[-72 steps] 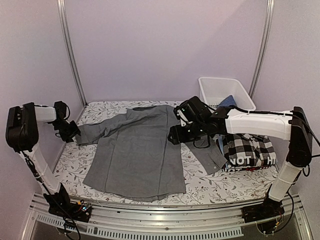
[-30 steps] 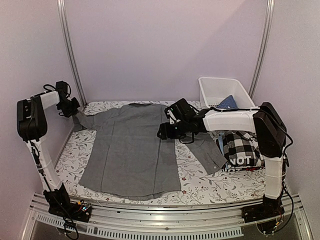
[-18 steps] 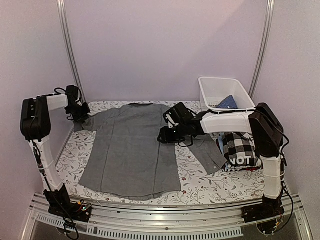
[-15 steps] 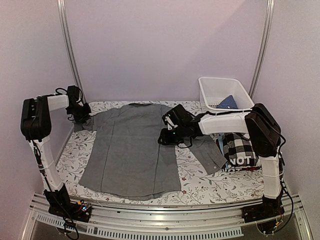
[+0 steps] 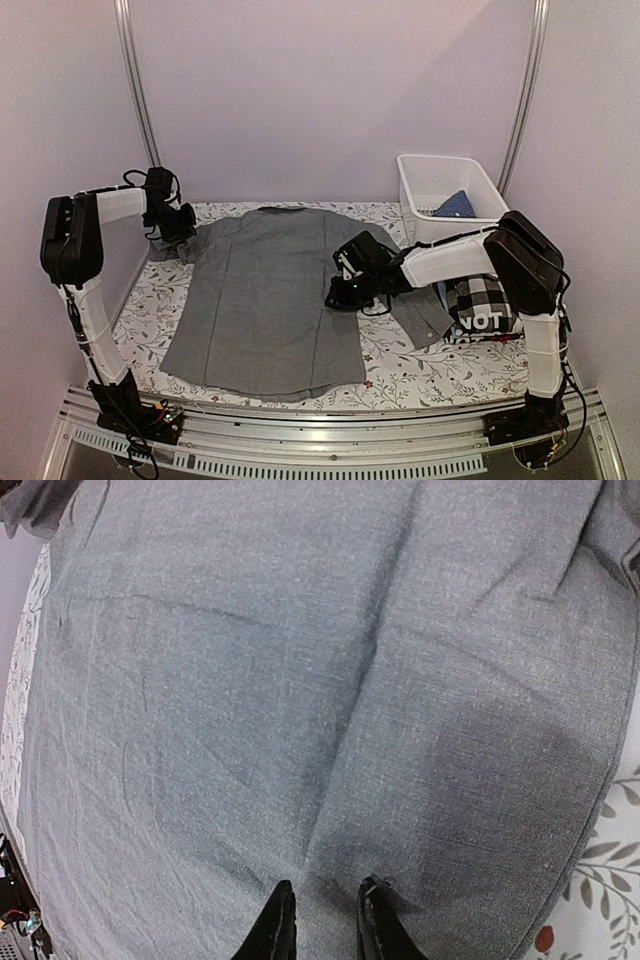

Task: Fold and stack the long sleeve shirts
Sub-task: Move the flattened shirt to the center of the board.

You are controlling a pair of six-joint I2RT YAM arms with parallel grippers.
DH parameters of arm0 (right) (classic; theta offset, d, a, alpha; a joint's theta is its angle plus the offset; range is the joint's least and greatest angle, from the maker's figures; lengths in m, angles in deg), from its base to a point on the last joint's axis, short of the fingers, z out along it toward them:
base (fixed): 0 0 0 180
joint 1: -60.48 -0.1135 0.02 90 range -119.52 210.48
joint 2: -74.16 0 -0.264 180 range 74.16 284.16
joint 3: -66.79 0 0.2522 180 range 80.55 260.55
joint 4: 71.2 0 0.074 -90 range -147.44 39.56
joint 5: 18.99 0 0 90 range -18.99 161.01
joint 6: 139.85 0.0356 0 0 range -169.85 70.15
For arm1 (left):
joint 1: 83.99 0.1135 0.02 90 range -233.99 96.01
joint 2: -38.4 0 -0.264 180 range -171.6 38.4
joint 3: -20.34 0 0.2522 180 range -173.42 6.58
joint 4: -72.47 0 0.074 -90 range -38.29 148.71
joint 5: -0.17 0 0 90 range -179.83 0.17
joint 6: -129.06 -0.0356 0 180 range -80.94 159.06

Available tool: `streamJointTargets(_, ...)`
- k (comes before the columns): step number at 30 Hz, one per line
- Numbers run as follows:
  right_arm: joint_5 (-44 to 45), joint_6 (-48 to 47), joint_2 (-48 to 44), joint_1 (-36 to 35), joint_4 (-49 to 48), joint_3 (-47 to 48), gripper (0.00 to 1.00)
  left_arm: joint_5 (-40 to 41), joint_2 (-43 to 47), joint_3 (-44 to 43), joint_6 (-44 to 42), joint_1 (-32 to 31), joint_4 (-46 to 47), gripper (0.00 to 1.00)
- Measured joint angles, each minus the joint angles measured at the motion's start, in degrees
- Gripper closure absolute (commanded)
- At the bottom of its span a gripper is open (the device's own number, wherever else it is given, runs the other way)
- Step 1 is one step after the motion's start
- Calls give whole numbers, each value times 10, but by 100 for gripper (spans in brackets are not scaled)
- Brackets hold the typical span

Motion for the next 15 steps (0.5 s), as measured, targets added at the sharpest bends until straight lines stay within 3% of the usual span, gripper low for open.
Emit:
streamJointTargets(7,2,-10,-45,41,-7,-66,78,3,8,42,21,-69,10,100)
streamJointTargets(15,3,-42,-52,52,19,-61,74,14,9,79,30,-78,16,100)
